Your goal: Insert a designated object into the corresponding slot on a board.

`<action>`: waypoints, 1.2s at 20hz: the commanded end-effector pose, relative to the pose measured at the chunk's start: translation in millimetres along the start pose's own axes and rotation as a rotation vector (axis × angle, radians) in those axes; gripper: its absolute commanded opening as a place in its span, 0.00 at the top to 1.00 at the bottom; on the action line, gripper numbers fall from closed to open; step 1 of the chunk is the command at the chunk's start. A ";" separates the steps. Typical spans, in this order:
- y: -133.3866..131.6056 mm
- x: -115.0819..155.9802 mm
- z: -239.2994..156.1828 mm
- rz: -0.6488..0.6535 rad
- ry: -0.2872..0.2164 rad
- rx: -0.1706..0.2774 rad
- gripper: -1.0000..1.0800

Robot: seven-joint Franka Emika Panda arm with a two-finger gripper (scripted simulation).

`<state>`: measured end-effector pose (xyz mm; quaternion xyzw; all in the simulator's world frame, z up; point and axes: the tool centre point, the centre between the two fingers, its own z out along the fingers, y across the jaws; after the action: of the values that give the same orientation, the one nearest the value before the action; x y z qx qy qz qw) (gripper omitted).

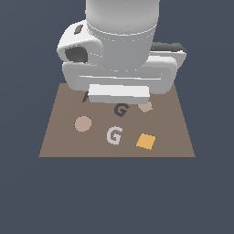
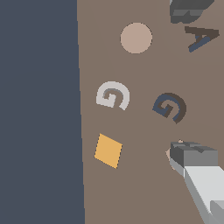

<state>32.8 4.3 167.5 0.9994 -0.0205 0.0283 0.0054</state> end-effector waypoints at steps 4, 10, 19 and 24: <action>1.8 12.6 35.1 0.071 -0.017 -0.001 0.04; 5.5 28.3 78.7 0.161 -0.037 0.000 0.04; 10.0 41.4 115.2 0.237 -0.055 0.002 0.04; 10.9 43.8 120.5 0.249 -0.058 0.002 0.04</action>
<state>81.7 -9.6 50.5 0.9897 -0.1430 -0.0002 0.0003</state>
